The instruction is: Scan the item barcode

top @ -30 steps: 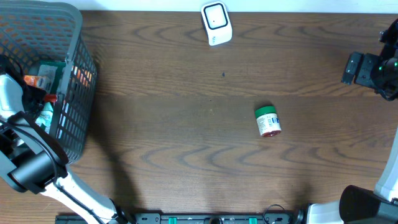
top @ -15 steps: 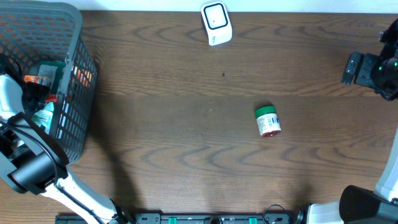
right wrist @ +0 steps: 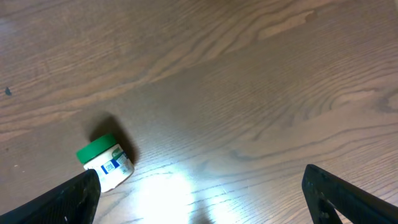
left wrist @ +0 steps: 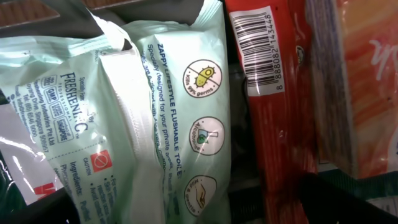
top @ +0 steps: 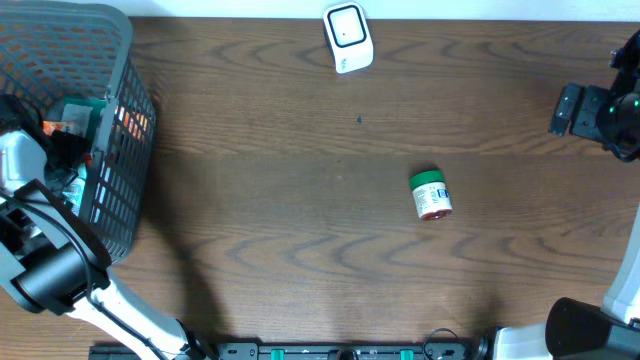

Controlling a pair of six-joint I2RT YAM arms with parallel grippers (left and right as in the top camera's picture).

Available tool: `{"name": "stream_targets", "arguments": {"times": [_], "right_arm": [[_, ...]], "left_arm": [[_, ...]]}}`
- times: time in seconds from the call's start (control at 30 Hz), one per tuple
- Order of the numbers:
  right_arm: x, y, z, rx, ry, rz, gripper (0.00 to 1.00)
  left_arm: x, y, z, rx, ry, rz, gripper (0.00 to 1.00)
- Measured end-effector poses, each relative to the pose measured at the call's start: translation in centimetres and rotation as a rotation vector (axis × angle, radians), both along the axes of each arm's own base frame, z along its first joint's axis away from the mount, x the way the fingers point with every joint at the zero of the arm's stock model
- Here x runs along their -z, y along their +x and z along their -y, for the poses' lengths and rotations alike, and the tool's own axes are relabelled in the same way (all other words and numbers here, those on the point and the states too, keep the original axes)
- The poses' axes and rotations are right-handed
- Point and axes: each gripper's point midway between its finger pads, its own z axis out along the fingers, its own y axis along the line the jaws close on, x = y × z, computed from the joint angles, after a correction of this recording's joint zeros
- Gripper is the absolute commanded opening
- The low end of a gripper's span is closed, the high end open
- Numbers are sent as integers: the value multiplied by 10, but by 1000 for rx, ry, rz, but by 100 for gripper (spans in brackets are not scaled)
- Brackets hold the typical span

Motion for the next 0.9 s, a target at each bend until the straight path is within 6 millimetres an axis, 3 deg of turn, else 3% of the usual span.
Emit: {"name": "stream_targets", "arguments": {"times": [0.07,0.17,0.2,0.3,0.73,0.8,0.9], "right_arm": [[0,0,0,0,0,0,99],[0,0,0,0,0,0,99],[0,0,0,0,0,0,99],[0,0,0,0,0,0,99],[0,0,0,0,0,0,99],[0,0,0,0,0,0,99],[0,0,0,0,0,0,99]], "left_arm": [[1,-1,0,0,2,2,100],[1,-2,0,0,11,4,64],[2,-3,1,3,8,1,49],[3,-3,2,8,7,3,27],[-12,-6,4,57,25,9,24],[-27,-6,5,58,44,38,24],[-71,-1,1,59,112,130,20]]}}
